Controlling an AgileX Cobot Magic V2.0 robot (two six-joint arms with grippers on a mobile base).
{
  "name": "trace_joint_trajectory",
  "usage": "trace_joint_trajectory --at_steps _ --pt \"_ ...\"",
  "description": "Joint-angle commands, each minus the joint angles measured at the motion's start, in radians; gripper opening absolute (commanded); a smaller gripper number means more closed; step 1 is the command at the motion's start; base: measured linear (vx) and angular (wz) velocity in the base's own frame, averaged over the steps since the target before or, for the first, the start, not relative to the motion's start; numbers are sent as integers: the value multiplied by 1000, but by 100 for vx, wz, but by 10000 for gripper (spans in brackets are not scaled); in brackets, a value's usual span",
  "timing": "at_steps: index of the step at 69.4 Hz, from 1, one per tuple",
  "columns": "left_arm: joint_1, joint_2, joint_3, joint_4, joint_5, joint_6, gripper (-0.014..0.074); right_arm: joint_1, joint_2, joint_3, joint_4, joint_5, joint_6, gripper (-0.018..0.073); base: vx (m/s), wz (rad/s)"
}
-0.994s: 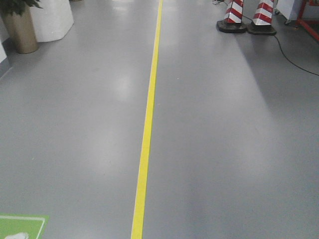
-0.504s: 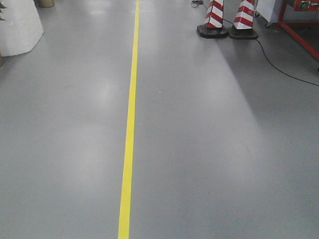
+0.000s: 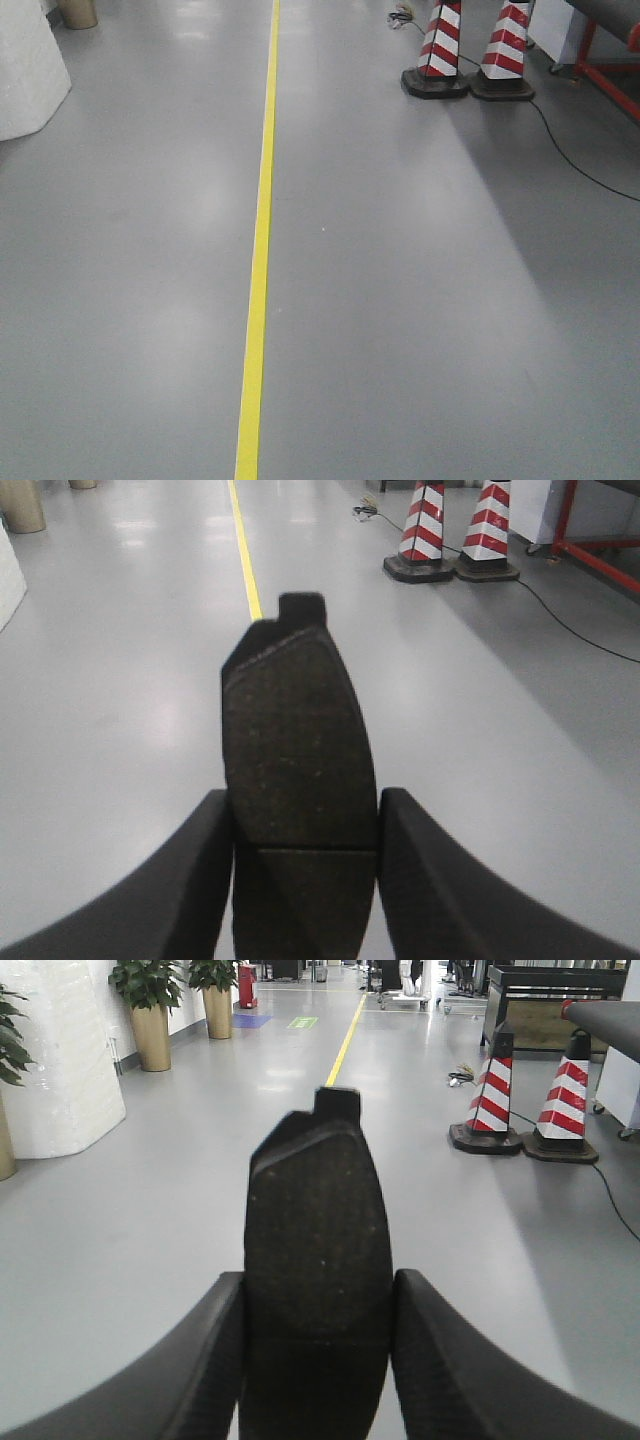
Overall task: Move and align brake pads A on conveyor
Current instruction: 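Turn the base away from the table holding both pads, then drive along the yellow floor line past the striped cones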
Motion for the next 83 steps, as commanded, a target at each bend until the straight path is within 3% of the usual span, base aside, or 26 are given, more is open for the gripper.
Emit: trace_joint_trajectory --at_steps 1,83 --pt "-5 4 -29 -10 -98 -4 -6 -4 5 -32 -11 -97 -5 -4 66 7" --pt "-5 4 -29 -10 -98 -4 -7 -4 5 -32 -11 -97 -5 -4 69 -2"
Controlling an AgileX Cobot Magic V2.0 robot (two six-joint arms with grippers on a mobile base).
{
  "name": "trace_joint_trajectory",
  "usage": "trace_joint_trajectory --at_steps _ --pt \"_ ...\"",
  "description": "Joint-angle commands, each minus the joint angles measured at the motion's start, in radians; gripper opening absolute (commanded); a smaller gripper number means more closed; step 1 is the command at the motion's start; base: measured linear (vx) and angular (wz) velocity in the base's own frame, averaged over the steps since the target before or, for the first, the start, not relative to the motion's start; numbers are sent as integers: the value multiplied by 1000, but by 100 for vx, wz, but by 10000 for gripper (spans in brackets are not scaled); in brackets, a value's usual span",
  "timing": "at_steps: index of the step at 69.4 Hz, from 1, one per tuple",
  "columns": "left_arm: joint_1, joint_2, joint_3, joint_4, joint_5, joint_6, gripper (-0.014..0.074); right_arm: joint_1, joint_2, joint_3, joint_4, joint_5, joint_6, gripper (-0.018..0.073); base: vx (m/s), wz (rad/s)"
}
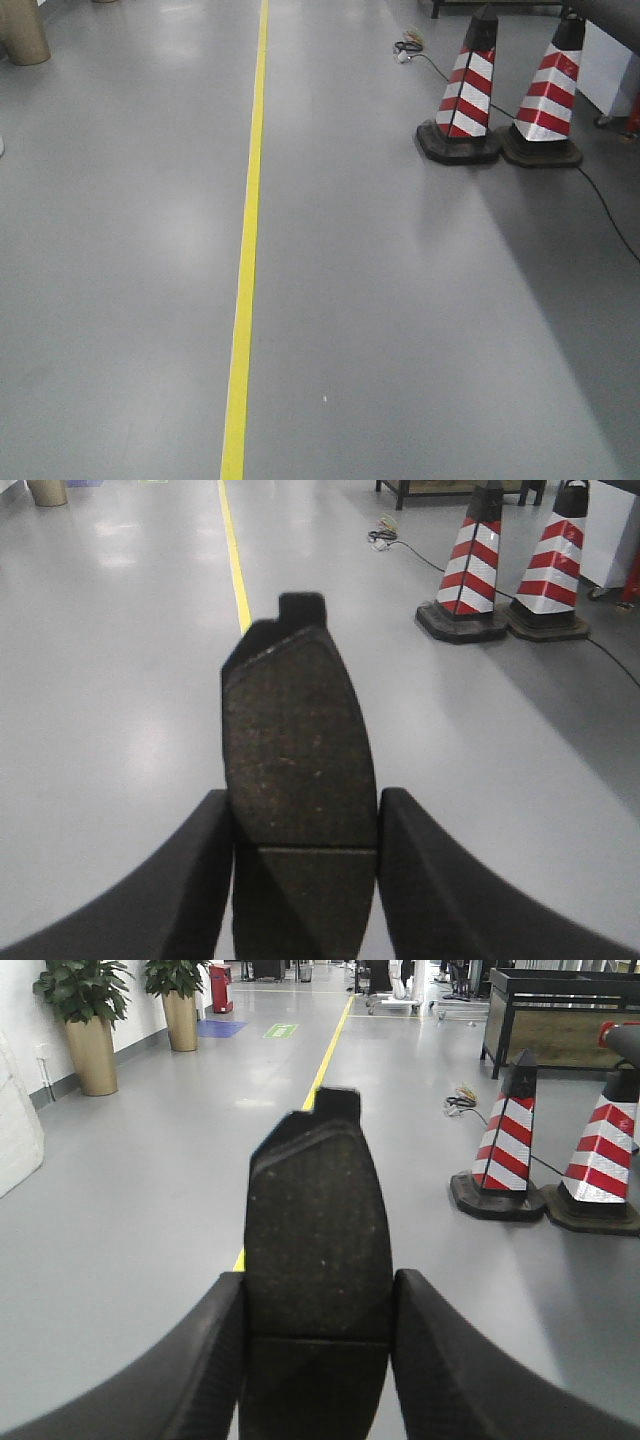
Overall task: Move and align brake pads A on conveyor
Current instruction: 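Drive along the yellow floor line past the striped cones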
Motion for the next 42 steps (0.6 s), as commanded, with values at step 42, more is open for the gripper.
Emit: trace_joint_trajectory --at_steps 42 --pt "-5 4 -29 -10 -98 -4 -6 -4 5 -32 -11 -97 -5 -4 70 2"
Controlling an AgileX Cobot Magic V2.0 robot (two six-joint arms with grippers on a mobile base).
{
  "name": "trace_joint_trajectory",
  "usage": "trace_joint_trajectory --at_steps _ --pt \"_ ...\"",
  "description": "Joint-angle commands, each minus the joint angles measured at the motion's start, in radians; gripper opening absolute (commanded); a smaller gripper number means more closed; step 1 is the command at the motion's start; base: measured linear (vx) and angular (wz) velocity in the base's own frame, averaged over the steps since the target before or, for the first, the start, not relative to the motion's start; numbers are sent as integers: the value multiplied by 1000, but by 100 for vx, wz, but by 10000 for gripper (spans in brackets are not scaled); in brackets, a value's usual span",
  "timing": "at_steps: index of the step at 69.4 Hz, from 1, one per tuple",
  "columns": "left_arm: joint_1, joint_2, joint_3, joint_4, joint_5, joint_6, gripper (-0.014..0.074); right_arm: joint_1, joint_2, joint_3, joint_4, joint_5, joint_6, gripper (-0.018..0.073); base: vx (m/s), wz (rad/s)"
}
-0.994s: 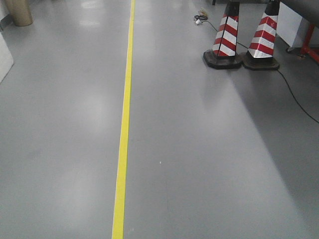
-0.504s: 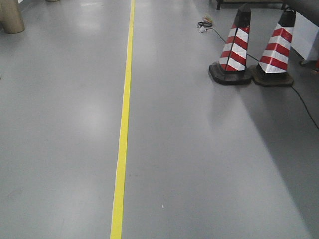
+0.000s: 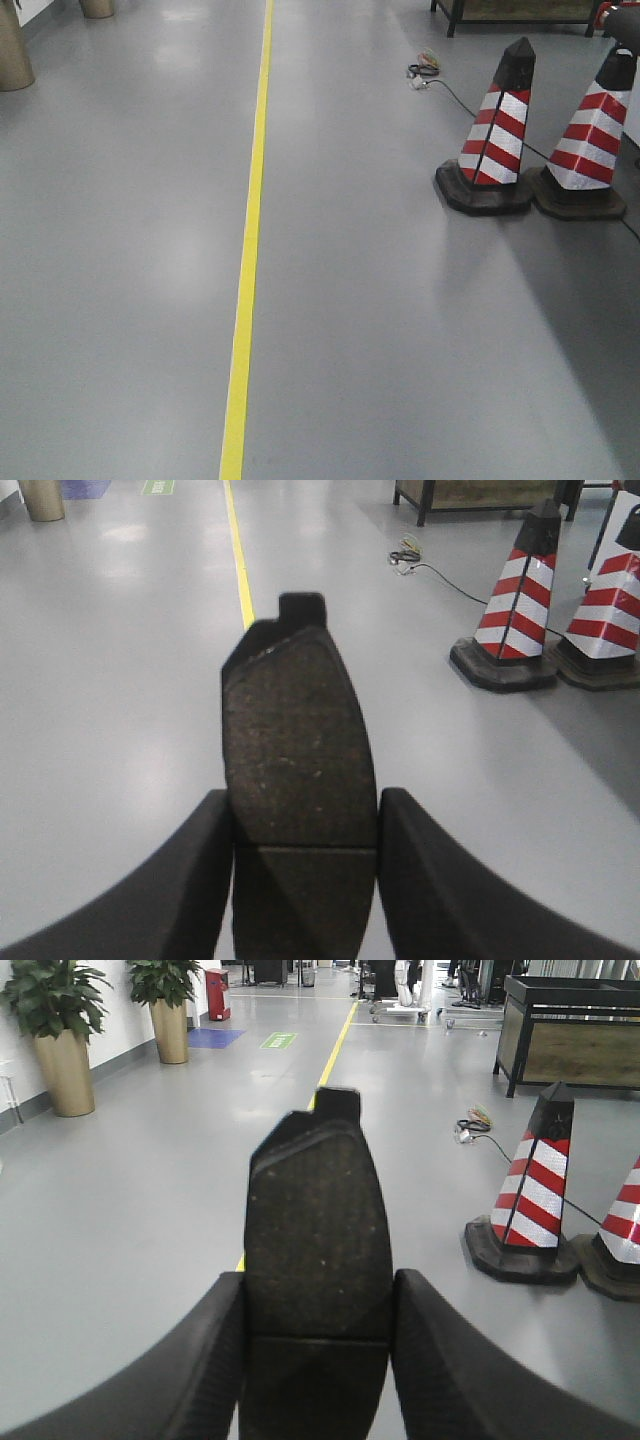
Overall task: Move and align brake pads A on conveyor
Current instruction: 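Drive along the yellow floor line past the striped cones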
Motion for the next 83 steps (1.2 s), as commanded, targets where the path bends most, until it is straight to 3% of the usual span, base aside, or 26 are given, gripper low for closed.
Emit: trace_joint_trajectory --at_steps 1,83 --pt "-5 4 -29 -10 -98 -4 -6 -4 5 -32 -11 -97 -5 -4 71 -4" --pt "-5 4 -29 -10 -98 -4 -6 -4 5 -32 -11 -96 -5 -4 65 2"
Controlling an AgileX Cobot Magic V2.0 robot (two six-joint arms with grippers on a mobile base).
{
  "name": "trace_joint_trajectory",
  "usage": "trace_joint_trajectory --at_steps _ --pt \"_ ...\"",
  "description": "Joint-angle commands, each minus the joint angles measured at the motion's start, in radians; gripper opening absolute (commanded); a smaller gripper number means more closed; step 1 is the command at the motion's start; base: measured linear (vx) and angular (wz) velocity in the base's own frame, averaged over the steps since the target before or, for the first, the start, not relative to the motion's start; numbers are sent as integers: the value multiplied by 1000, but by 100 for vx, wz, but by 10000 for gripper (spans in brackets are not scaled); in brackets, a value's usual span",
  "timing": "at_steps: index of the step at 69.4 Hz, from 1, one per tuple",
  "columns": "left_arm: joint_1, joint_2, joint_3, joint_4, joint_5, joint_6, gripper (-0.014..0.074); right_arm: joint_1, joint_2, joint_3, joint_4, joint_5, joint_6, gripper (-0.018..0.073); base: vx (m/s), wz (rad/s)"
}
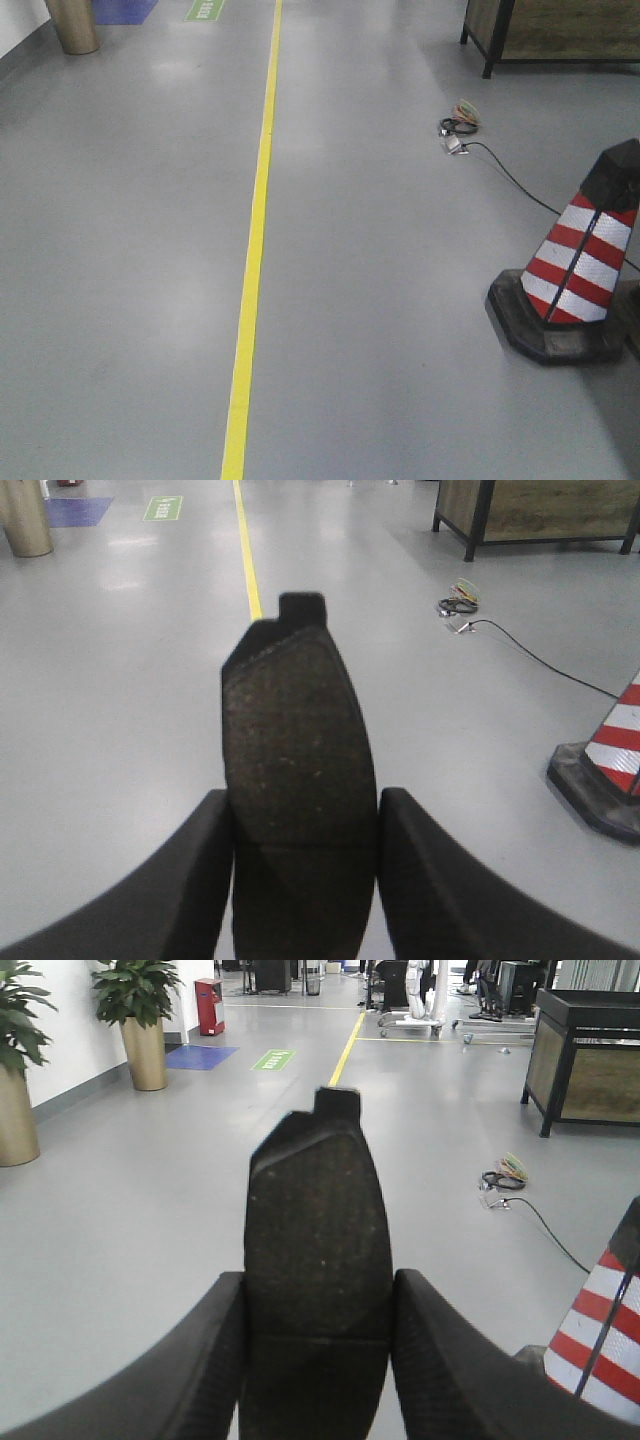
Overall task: Move and align brake pads A on conveyor
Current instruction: 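Drive along the yellow floor line past the striped cones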
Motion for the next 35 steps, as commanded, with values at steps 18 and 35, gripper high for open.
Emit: trace_joint_trajectory --at_steps 18,35 --pt "-5 4 -29 -10 -98 -4 -6 -4 5 -32 -11 -96 -5 -4 56 -4" --pt "-5 4 -29 -10 -98 -4 -6 -4 5 -32 -11 -96 -5 -4 53 3"
